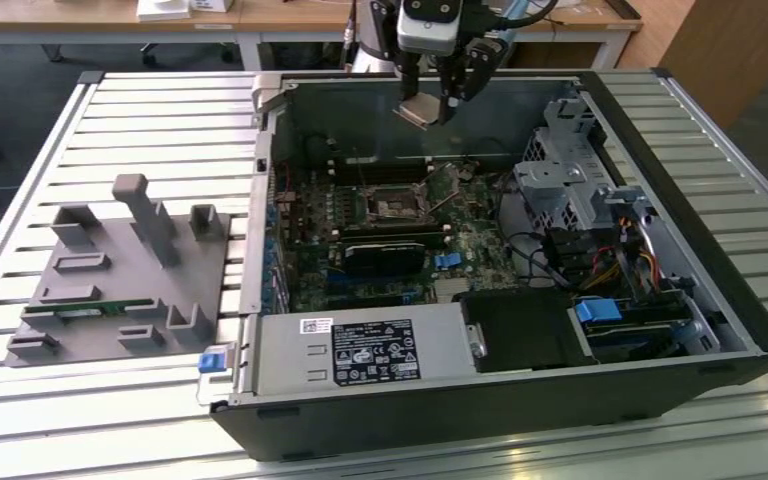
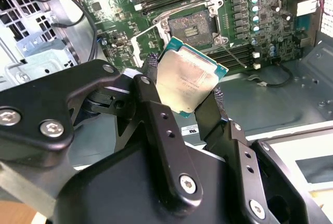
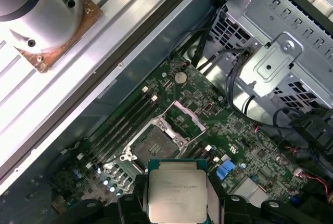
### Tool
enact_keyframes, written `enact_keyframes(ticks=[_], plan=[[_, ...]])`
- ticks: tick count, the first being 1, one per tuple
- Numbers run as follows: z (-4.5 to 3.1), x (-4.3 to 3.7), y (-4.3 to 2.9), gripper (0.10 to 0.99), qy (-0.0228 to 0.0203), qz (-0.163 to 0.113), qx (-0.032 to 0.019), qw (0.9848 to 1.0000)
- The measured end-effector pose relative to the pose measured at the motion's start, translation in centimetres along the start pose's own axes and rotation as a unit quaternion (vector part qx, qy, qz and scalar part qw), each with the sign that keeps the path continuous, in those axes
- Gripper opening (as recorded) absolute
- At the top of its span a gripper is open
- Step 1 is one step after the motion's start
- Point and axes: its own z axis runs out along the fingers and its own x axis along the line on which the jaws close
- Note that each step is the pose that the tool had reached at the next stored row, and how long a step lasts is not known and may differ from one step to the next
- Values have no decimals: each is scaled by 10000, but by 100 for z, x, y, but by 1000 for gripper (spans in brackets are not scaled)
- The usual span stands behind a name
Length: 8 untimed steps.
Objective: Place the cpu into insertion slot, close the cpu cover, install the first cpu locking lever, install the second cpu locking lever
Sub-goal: 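Place the cpu into insertion slot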
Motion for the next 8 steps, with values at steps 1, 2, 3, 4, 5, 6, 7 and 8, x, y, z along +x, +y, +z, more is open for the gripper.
enact_keyframes(ticks=[1,2,3,4,5,6,7,8], plan=[[0,1,0,537,-4,43,0,10000],[1,1,0,537,-8,88,-1,10000],[2,1,0,537,-12,136,-2,9999],[2,2,0,537,-17,187,-3,9998],[3,2,0,537,-21,239,-4,9997],[4,2,0,537,-26,296,-5,9996],[4,2,0,537,-31,345,-6,9994],[5,3,0,537,-35,394,-7,9992]])
